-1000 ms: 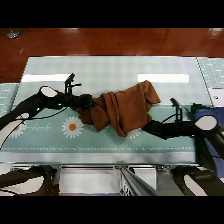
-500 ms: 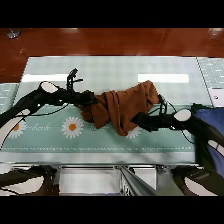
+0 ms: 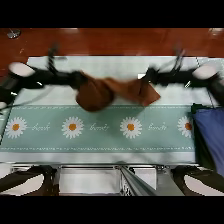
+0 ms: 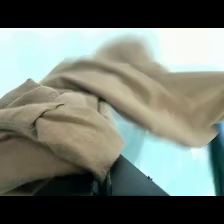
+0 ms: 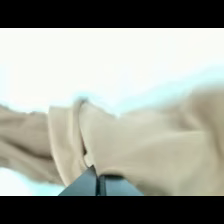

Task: Fold the shirts.

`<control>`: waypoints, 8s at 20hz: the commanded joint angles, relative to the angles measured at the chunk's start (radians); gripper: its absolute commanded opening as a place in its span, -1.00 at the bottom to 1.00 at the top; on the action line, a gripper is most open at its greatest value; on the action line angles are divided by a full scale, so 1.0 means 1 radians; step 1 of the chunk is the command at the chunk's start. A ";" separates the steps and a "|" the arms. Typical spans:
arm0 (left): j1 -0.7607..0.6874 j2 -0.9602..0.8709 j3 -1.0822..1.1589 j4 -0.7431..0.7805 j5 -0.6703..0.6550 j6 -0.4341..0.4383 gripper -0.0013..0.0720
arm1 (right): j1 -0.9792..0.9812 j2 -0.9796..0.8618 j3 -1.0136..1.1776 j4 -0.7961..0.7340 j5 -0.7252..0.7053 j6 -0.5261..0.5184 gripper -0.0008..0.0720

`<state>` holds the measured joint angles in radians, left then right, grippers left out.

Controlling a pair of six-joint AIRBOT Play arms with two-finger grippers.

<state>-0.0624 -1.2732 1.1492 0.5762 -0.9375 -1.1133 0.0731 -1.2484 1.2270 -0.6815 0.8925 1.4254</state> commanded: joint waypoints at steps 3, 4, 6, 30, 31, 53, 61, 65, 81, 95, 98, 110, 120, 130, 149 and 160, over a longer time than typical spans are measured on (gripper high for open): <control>0.230 0.189 0.327 0.000 -0.073 -0.051 -0.88 | -0.141 0.089 0.623 -0.138 0.214 0.047 -0.93; 0.274 0.225 0.367 0.000 -0.105 -0.051 -0.88 | -0.147 0.123 0.683 -0.151 0.260 0.038 -0.93; 0.370 0.313 0.411 0.000 -0.177 -0.051 -0.88 | -0.147 0.226 0.730 -0.220 0.339 0.037 -0.93; -0.018 0.572 -0.476 0.654 -0.178 -0.324 -0.88 | -0.146 0.446 -0.229 -0.463 0.261 0.138 -0.93; -0.018 0.508 -0.473 0.644 -0.105 -0.324 -0.88 | -0.146 0.358 -0.221 -0.417 0.182 0.109 -0.93; 0.377 -0.066 -0.362 -0.132 -0.102 0.178 0.94 | -0.644 0.208 -0.440 -0.281 0.219 -0.110 0.76; 0.219 -0.332 -0.158 -0.188 -0.134 0.225 0.79 | -0.642 0.235 -0.606 -0.166 0.304 -0.185 0.76; 0.213 -0.389 -0.090 -0.087 -0.268 0.200 -0.88 | -0.642 0.235 -0.607 -0.258 0.359 -0.154 0.76; 0.218 -0.385 -0.039 -0.075 -0.342 0.200 -0.88 | -0.264 -0.089 -0.531 -0.172 0.145 0.000 0.76; 0.218 -0.382 -0.035 -0.076 -0.332 0.184 -0.88 | -0.146 -0.163 -0.408 -0.163 0.082 0.012 -0.93; 0.219 -0.327 0.058 -0.087 -0.357 0.166 -0.89 | -0.147 -0.163 -0.212 -0.174 0.166 0.006 -0.93; 0.389 0.194 0.923 0.241 -0.215 -0.150 -0.89 | -0.146 0.231 0.768 -0.379 0.294 0.073 -0.93; 0.166 0.647 0.899 0.829 -0.335 -0.266 -0.89 | -0.147 0.632 0.768 -0.645 0.438 0.120 -0.93; 0.098 0.560 0.278 0.897 -0.360 -0.340 -0.88 | -0.146 0.556 0.376 -0.603 0.597 0.165 -0.93; 0.100 -0.444 0.458 0.743 0.036 -0.586 -0.88 | -0.147 -0.670 0.657 -0.333 0.107 0.159 -0.93; 0.161 -0.431 0.276 0.749 -0.443 -0.323 -0.88 | -0.142 -0.731 0.655 -0.512 0.521 0.034 -0.93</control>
<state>0.0952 -1.7020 1.5139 1.3323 -1.3121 -1.4776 -0.0830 -1.9469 1.8801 -1.1362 1.3437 1.4734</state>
